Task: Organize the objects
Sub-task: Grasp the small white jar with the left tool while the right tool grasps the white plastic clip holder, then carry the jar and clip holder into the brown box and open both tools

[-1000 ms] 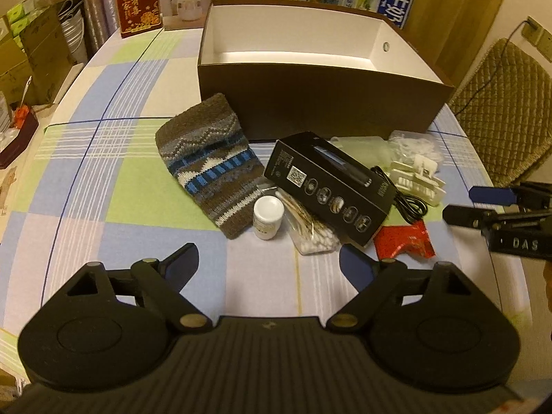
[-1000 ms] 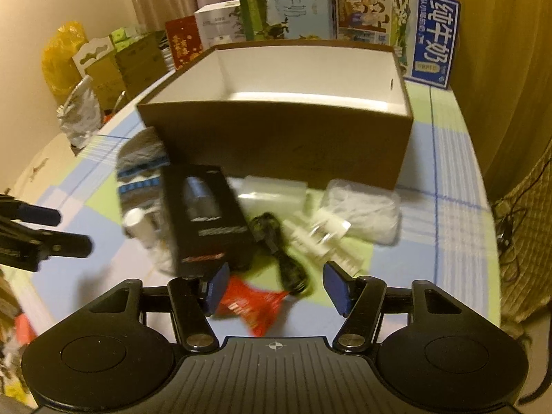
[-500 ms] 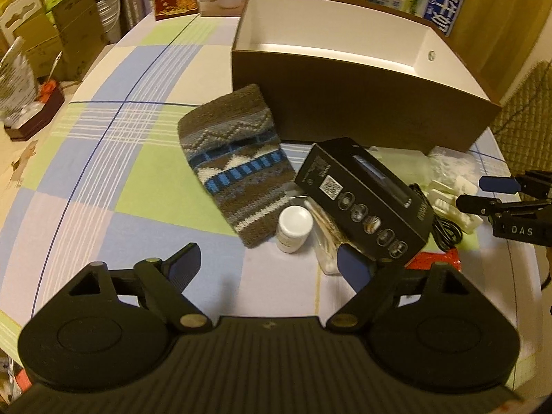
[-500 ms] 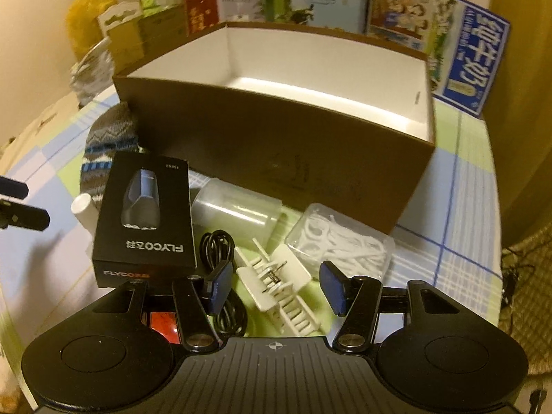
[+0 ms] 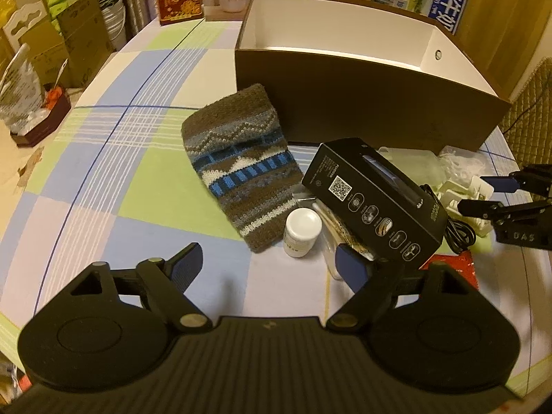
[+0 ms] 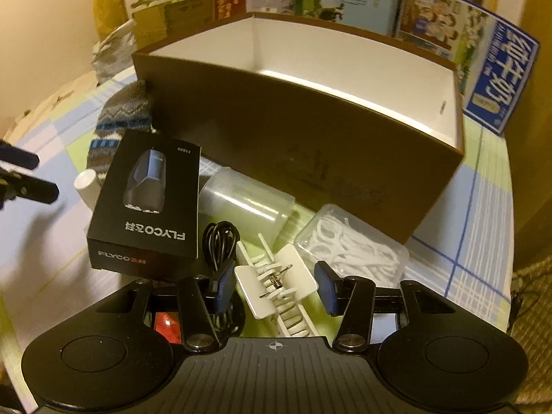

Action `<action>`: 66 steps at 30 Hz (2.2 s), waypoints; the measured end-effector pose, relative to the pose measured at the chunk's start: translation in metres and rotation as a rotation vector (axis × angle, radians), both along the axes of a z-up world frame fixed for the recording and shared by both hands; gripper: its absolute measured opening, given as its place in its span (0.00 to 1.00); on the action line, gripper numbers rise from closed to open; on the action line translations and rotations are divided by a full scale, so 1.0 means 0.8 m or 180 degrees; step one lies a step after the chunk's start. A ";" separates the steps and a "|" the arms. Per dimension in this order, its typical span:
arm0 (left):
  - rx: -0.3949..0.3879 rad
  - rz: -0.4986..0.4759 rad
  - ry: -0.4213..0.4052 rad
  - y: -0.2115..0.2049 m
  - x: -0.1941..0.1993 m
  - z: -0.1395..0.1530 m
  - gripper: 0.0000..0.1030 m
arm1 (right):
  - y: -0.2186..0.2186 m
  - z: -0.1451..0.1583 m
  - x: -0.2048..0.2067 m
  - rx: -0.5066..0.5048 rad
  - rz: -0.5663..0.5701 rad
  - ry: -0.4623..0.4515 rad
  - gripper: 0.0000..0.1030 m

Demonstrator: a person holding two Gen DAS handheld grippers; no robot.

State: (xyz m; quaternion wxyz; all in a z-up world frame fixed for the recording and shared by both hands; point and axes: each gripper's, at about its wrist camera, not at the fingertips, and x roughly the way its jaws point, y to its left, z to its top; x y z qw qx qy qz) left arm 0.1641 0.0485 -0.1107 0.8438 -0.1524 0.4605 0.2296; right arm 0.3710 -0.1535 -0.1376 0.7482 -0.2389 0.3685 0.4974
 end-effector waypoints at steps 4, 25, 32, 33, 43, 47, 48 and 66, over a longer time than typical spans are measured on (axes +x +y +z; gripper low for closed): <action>0.0068 -0.0195 -0.0061 -0.001 0.003 -0.002 0.76 | -0.017 0.013 -0.001 0.0090 -0.0311 0.0081 0.45; -0.0001 -0.1133 -0.0061 0.016 0.041 -0.033 0.31 | -0.102 0.051 -0.032 0.0118 -0.1730 0.0292 0.45; -0.0026 -0.1247 -0.0120 0.024 0.034 -0.029 0.22 | -0.097 0.064 -0.044 0.0186 -0.1830 0.0262 0.45; -0.0017 -0.1258 -0.0145 0.025 0.031 -0.025 0.22 | -0.095 0.067 -0.045 0.0202 -0.1829 0.0257 0.45; 0.0134 -0.1194 -0.0420 0.042 0.020 0.051 0.22 | -0.072 0.112 -0.037 0.0504 -0.1675 0.0186 0.45; 0.0136 -0.1086 -0.0568 0.057 0.031 0.083 0.21 | -0.055 0.130 -0.023 0.0636 -0.1570 0.0155 0.45; 0.0127 -0.1067 -0.0611 0.061 0.037 0.090 0.21 | -0.050 0.135 -0.019 0.0664 -0.1542 0.0137 0.45; 0.0108 -0.0858 -0.0573 0.128 0.208 0.114 0.22 | 0.083 0.146 0.111 0.0650 -0.1134 -0.0184 0.45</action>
